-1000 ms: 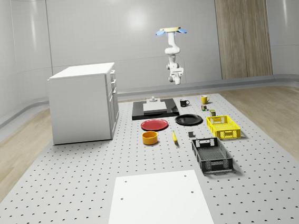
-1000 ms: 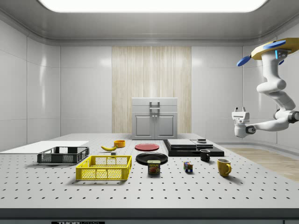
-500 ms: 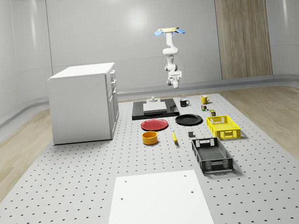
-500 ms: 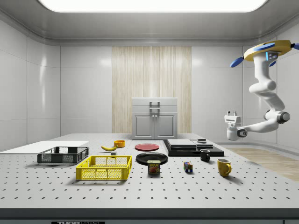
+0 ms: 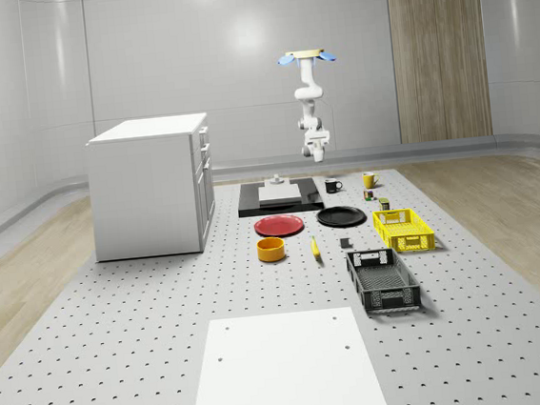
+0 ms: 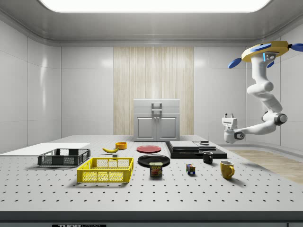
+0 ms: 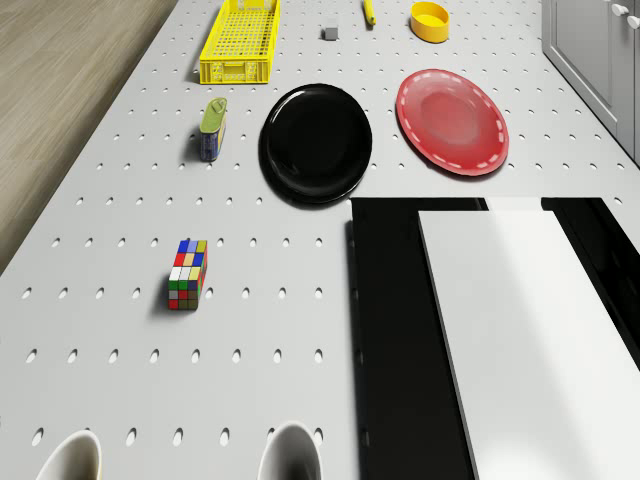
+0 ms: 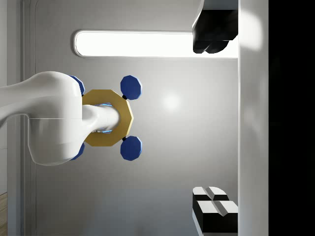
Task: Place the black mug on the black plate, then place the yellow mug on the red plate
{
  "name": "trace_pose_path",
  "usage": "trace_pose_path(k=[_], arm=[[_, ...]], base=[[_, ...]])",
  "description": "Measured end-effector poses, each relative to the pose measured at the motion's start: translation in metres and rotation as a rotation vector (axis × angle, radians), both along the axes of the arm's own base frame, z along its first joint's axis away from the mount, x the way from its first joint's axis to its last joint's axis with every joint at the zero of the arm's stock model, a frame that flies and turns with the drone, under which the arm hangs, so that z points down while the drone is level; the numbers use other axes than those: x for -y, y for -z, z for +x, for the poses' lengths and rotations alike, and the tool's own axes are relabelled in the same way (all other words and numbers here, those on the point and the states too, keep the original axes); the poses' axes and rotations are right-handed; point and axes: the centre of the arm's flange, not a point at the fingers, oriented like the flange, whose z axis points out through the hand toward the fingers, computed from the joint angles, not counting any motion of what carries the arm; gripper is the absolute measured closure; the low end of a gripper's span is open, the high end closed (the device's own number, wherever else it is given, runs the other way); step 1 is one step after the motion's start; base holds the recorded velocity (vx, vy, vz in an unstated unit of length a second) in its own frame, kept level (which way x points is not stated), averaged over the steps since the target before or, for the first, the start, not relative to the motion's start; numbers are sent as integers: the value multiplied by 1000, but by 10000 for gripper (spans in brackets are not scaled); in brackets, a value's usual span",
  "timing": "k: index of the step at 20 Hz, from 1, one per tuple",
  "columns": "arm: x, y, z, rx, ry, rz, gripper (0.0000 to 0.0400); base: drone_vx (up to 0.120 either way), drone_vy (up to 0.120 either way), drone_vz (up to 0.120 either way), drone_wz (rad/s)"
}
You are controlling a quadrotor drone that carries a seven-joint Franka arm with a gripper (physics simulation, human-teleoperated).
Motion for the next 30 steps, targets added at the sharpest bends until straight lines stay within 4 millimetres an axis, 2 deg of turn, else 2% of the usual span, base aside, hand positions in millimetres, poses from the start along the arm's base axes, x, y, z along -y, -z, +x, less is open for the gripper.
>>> trace_pose_path(k=[10,15,24,30], arm=[[0,0,-1,8,0,-2,0],[0,0,-1,11,0,-5,0],[-2,0,-2,18,0,-24,0],[-7,0,-2,23,1,-67,0]], base=[[120,0,0,0],[120,-104,0,0],[107,0,0,0],[27,0,0,0]])
